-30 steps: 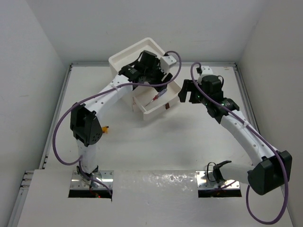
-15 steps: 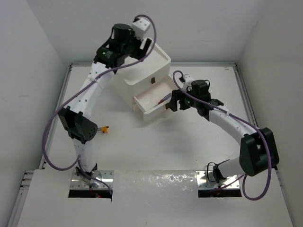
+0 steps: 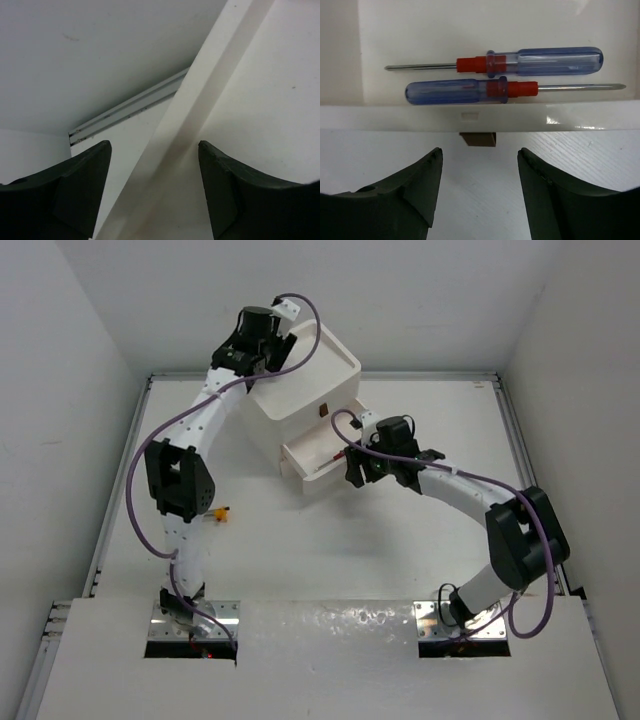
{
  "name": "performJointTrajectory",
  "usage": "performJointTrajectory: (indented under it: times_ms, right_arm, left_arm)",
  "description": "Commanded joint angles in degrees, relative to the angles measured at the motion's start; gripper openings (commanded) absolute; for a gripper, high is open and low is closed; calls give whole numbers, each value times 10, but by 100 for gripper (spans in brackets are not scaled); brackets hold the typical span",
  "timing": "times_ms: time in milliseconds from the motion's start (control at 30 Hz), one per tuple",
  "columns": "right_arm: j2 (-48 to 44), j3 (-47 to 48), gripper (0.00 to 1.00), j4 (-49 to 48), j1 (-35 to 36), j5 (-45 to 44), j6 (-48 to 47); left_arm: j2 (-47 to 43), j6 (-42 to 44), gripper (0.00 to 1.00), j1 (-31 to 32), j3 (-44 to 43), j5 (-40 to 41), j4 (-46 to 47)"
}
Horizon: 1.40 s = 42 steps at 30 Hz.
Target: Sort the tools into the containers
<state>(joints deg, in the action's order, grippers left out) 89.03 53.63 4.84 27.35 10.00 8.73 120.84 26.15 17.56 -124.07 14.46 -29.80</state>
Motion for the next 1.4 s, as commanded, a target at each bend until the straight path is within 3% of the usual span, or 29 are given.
performJointTrajectory:
  times_ms: [0, 67, 100, 133, 300, 400, 567, 600, 767, 900, 1133, 1367]
  right_arm:
    - [25, 41, 59, -13, -2, -28, -4]
    - [43, 53, 49, -32, -2, -26, -3]
    - [47, 55, 39, -39, -1, -25, -2]
    - [57, 66, 35, -45, -2, -24, -3]
    - [74, 93, 14, -60, -2, -9, -17]
    - [77, 100, 0, -76, -2, -6, -25]
    - [91, 149, 0, -111, -1, 29, -54]
    - [95, 159, 0, -113, -2, 38, -59]
    - [100, 217, 0, -110, -7, 86, -123]
    - [128, 227, 0, -181, -11, 116, -111]
    - [207, 299, 0, -192, -38, 135, -92]
    - [239, 320, 0, -187, -39, 154, -37]
  left_arm:
    - [7, 29, 66, -13, 29, 25, 19]
    - [9, 31, 50, -17, 32, -17, 9]
    - [6, 42, 44, -17, 48, -32, 11]
    - [2, 46, 30, -17, 59, -49, 16]
    - [-31, 101, 1, -23, 124, -201, 37]
    - [-39, 118, 0, -31, 141, -268, 35]
    - [-29, 160, 0, -46, 129, -347, 24]
    - [-24, 169, 0, -54, 122, -393, 4]
    - [-8, 245, 0, -60, 74, -466, -75]
    - [-10, 286, 0, -64, 72, -520, -103]
    - [0, 327, 0, -66, 62, -552, -130]
    - [8, 292, 0, -74, 62, -549, -98]
